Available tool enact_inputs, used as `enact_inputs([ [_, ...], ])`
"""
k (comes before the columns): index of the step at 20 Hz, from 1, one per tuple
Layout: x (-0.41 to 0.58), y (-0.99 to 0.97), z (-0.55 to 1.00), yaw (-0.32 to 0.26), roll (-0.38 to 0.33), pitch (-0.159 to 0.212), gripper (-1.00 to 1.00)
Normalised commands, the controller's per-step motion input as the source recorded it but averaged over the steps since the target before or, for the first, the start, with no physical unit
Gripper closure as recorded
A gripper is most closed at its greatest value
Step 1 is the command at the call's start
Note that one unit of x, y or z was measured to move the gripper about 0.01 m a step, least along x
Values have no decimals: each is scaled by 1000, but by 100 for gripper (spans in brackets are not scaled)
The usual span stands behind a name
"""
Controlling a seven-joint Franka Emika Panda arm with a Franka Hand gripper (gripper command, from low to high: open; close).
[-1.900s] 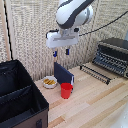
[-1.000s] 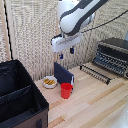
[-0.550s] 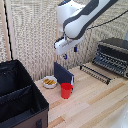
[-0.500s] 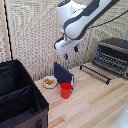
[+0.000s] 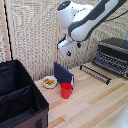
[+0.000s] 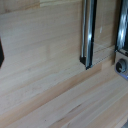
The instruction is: With care, position your gripper close to the oven tray handle. Make sure to grip the handle tightly. Delicately and attentively pull the tray out from the oven.
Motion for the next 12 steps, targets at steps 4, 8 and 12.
enact_inputs([
  [4, 8, -409, 0, 88, -257, -59, -100],
  [8, 71, -381, -1, 91, -275, -41, -100],
  [12, 201, -370, -131, 127, -222, -18, -100],
])
